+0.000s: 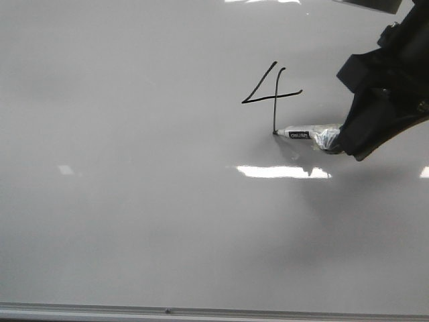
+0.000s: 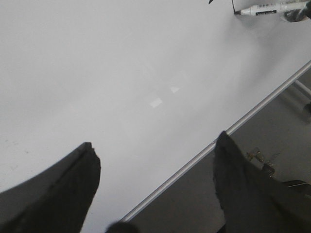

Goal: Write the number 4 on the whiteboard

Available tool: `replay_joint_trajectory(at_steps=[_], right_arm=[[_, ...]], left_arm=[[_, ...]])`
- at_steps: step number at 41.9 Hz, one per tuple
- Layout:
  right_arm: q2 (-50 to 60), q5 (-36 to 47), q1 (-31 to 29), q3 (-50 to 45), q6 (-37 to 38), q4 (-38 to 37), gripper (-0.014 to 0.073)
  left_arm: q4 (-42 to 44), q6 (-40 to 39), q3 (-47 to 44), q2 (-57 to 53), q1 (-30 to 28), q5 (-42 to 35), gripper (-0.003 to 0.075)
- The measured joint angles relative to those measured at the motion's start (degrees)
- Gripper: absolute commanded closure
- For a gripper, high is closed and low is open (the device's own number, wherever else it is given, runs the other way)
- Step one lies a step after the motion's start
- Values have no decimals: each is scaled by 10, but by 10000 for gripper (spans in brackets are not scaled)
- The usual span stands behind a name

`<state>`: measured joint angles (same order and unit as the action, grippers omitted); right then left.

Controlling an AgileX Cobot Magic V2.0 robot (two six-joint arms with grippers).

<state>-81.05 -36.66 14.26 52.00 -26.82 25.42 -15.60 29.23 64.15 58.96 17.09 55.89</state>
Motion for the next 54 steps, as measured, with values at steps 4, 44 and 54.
replay_joint_trajectory(at_steps=[4, 44, 54], right_arm=[[0, -12, 0, 12, -5, 0, 643], [291, -284, 55, 36, -264, 57, 643], [291, -284, 55, 36, -264, 57, 643]], left_arm=[[0, 0, 0, 0, 0, 0, 241], [-62, 164, 79, 146, 340, -6, 132], [-63, 166, 149, 233, 367, -9, 132]])
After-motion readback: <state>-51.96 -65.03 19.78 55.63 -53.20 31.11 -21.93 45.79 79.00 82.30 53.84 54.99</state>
